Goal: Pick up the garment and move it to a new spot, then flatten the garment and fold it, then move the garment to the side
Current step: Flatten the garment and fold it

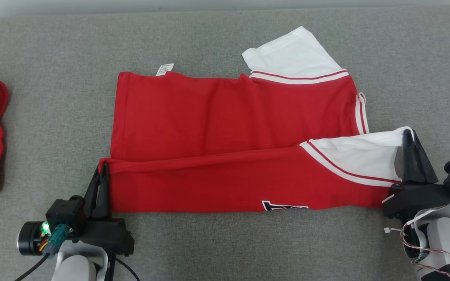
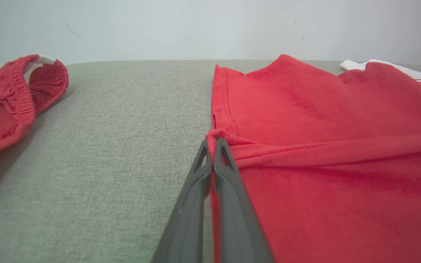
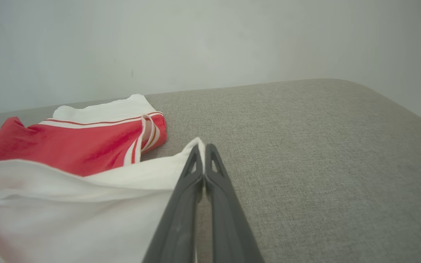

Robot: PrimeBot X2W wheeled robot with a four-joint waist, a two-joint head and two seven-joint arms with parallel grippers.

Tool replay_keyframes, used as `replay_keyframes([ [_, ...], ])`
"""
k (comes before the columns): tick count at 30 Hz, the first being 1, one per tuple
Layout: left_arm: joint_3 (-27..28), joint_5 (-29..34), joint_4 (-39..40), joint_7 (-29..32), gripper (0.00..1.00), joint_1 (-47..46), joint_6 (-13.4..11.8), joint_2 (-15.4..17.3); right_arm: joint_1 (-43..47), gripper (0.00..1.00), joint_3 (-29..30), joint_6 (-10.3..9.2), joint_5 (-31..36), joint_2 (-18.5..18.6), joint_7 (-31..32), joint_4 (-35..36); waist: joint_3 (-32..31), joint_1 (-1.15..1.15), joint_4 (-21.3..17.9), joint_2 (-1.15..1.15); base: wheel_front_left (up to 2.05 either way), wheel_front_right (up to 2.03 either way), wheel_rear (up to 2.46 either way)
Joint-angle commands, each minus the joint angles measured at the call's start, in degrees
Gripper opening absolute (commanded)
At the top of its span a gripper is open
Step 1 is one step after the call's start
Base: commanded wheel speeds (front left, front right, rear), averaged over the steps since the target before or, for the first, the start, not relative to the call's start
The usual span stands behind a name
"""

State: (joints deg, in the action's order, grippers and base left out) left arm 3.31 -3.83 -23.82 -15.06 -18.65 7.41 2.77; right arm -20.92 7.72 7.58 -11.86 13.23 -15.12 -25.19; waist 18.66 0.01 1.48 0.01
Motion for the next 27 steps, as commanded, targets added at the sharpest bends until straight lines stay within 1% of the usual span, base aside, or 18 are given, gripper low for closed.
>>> replay_keyframes([
  [1, -0.2, 0.1, 0.3, -0.2, 0.00, 0.0, 0.0, 0.2, -0.3, 0.00, 0.7, -0.17, 0.5, -0.1, 0.0, -0.1, 0.1, -0.01, 0.1, -0.01, 0.00, 0.00, 0.00],
  [3, -0.1, 0.2, 0.3, -0.2, 0.00, -0.1, 0.0, 0.2, -0.5, 0.00, 1.4, -0.17, 0.7, -0.5, 0.0, -0.6, 0.1, -0.01, 0.1, -0.01, 0.00, 0.00, 0.00],
  [4, 0.0, 0.2, 0.4, -0.2, 0.49, -0.1, 0.0, 0.2, -0.5, 0.41, 1.9, -0.17, 0.6, -0.8, 0.0, -1.0, 0.1, -0.01, 0.1, -0.01, 0.00, 0.00, 0.00],
  [5, 0.1, 0.0, 0.3, -0.2, 1.00, -0.1, 0.0, 0.2, -0.6, 0.87, 2.0, -0.17, 0.4, -1.0, 0.0, -1.1, 0.1, -0.01, 0.0, -0.01, 0.00, 0.00, 0.00],
  [6, 0.1, 0.3, 0.7, -0.2, 1.00, -0.2, 0.0, 0.2, -0.7, 1.00, 2.1, -0.17, 0.4, -1.1, 0.0, -1.1, 0.0, -0.01, 0.0, -0.01, 0.00, 0.00, 0.00],
  [14, 0.8, -1.0, 3.5, -0.2, 1.00, 3.4, 0.0, 0.2, 4.5, 1.00, 2.1, -0.16, -1.6, -2.6, 0.0, 2.4, -1.3, -0.01, -0.2, -0.01, 0.00, 0.00, 0.00],
  [21, 0.5, -4.0, 4.4, -0.2, 1.00, 8.0, -1.9, 0.2, 10.5, 1.00, 0.4, -0.16, -3.9, -3.1, 0.0, 3.7, -2.5, -0.01, -0.6, -0.01, 0.00, 0.00, 0.00],
  [27, -0.2, -5.5, 4.4, -0.2, 1.00, 9.3, -2.4, 0.2, 12.6, 1.00, -0.8, -0.16, -4.4, -2.8, 0.0, 3.3, -3.1, -0.01, -0.8, -0.01, 0.00, 0.00, 0.00],
])
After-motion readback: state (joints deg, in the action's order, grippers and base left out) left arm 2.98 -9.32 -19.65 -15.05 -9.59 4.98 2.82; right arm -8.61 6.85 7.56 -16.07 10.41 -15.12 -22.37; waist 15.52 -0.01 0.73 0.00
